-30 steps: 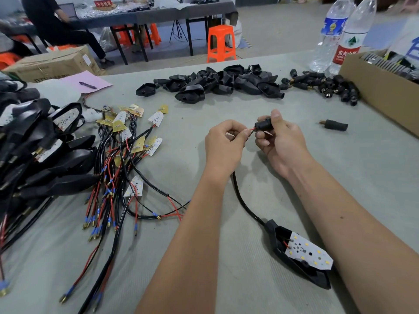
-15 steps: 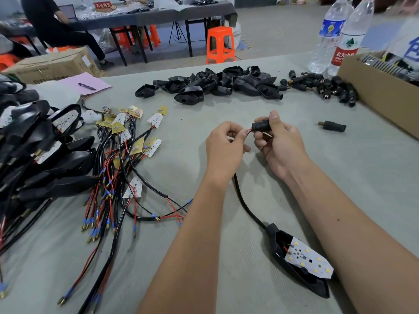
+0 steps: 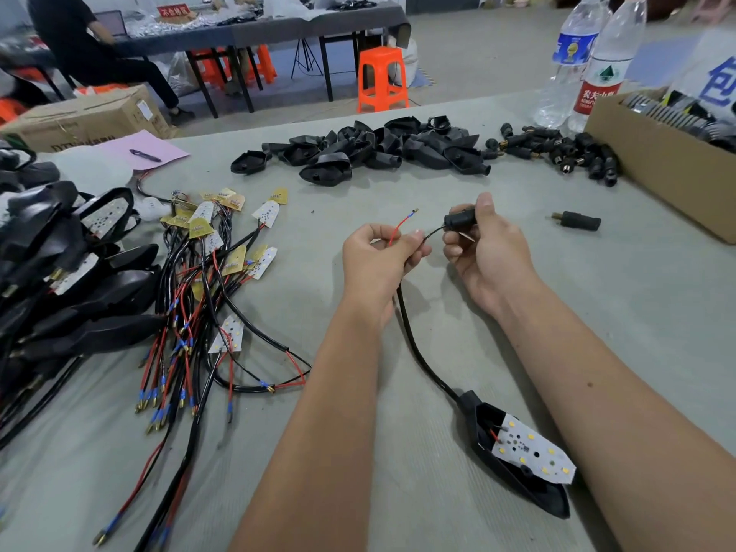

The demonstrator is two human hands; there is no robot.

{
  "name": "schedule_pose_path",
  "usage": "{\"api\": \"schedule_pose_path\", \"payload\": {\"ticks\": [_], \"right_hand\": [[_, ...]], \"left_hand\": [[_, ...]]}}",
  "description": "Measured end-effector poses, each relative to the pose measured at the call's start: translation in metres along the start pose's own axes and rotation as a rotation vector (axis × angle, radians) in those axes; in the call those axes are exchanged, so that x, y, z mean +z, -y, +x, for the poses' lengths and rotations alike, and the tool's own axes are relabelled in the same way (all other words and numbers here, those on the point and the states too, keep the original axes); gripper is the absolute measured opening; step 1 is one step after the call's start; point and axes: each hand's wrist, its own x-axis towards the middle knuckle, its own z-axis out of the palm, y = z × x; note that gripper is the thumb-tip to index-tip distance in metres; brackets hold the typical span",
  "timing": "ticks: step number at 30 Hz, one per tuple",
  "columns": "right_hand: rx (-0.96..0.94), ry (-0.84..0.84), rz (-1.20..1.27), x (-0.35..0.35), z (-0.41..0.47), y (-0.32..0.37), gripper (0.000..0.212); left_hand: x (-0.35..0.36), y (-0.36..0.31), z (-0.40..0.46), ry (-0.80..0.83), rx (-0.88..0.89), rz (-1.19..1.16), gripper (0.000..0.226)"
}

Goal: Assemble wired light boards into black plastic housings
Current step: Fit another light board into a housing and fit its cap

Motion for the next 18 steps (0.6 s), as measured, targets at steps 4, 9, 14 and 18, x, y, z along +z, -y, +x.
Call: {"api": "schedule_pose_path", "payload": {"ticks": [4,9,14,18], "right_hand": [[-0.01,0.179,-0.148,0.002,-0.008,-0.001,0.038],[-0.022,0.303,-0.145,0.001,-0.013,0.0,0.009],[-0.058,0.217,-0.139,0.003,-0.015,0.001,0.012],[-0.056,0.114,-0.019,0.002,-0.012,0.001,0.014]], "left_hand": [[0.005,0.001,-0.002,-0.069,0.03,-0.063,0.032],[0.006,0.0,-0.003,-0.163,0.031,-0.163,0.047],[0.006,-0.006,-0.003,-0.112,-0.091,-0.175,0.036],[0.003,-0.007,-0.001,-0.086,-0.105,0.0,0.037]]}}
